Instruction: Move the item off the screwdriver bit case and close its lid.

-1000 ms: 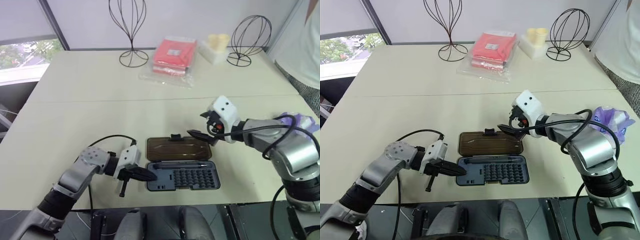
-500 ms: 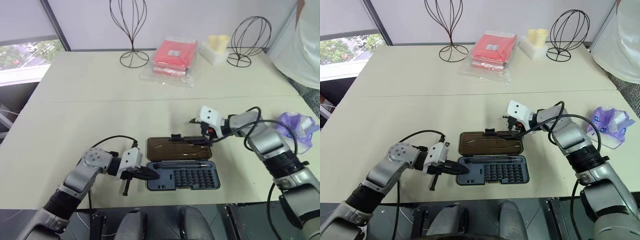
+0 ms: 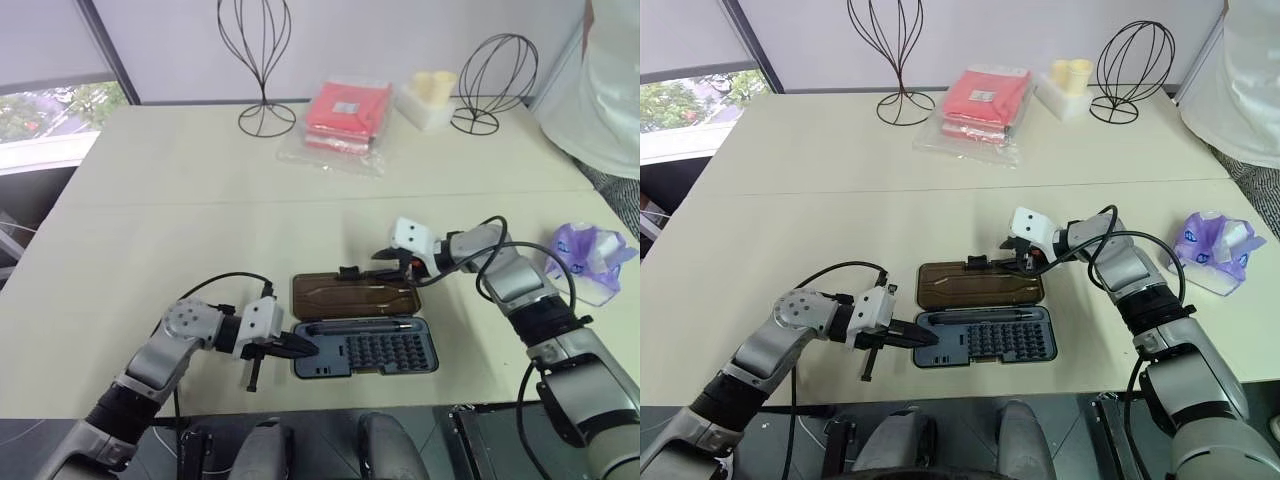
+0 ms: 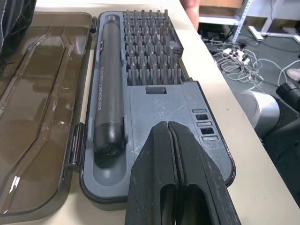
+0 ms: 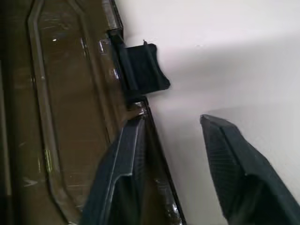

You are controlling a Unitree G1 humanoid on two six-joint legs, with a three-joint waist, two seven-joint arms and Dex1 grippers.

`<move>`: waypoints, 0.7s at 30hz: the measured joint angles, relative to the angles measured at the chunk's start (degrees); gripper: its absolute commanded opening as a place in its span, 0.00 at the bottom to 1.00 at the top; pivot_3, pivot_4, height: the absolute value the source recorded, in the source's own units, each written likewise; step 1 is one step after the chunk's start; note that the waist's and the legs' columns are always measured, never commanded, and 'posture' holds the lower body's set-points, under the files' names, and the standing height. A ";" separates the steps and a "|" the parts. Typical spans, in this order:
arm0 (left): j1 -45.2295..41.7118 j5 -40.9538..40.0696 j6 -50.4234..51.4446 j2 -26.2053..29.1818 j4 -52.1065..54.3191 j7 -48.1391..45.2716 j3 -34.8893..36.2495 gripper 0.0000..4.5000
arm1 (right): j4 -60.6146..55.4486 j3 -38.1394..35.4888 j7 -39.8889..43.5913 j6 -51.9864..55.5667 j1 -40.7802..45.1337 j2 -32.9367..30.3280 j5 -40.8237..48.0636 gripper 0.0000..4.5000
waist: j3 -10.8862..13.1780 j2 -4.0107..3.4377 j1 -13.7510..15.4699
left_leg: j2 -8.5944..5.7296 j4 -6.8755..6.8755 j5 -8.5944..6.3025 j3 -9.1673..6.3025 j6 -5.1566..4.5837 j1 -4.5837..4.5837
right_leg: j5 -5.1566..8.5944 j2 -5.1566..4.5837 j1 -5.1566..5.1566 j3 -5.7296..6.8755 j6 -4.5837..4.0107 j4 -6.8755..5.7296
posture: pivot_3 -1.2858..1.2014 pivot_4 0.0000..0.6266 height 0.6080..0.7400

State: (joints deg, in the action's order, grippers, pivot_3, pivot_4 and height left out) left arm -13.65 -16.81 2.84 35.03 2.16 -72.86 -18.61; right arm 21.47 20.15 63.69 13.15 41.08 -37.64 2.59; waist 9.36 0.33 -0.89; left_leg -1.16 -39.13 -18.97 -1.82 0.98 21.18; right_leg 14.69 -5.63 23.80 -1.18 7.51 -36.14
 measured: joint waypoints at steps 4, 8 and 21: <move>-0.08 0.00 -0.62 0.00 -0.46 0.04 -0.02 0.00 | 0.11 0.00 1.60 -0.23 0.26 0.00 -1.29 0.48 | -0.02 -0.01 0.04 | 0.00 0.00 0.00 -0.03 0.00 -0.07 | 0.00 0.00 -0.09 0.02 0.00 0.01 | 0.52 0.24 1.00; -0.18 0.00 -0.89 -0.01 -0.84 0.04 -0.09 0.00 | 0.40 0.08 2.96 -1.00 0.44 0.27 -2.52 0.48 | -0.02 -0.01 0.04 | 0.00 0.04 -0.01 -0.03 -0.01 -0.28 | 0.00 0.00 -0.29 0.03 0.00 0.04 | 0.52 0.24 1.00; -0.43 0.36 -0.99 0.85 -1.49 0.85 0.55 0.00 | 6.00 1.34 7.24 -4.84 3.06 2.45 -4.94 0.02 | -0.22 0.13 -0.26 | 0.09 0.15 -0.02 -0.06 -0.03 -0.94 | 0.02 0.05 -0.85 0.04 -0.03 0.07 | 0.52 0.24 1.00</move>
State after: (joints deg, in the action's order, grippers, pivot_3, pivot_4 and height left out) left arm -14.08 -16.45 1.86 35.88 0.67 -72.01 -18.06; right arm 27.47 21.49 70.92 8.31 44.14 -35.19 -2.35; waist 9.14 0.46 -1.15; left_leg -1.07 -38.98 -18.99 -1.88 0.95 20.24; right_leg 14.70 -5.58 22.96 -1.13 7.48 -36.07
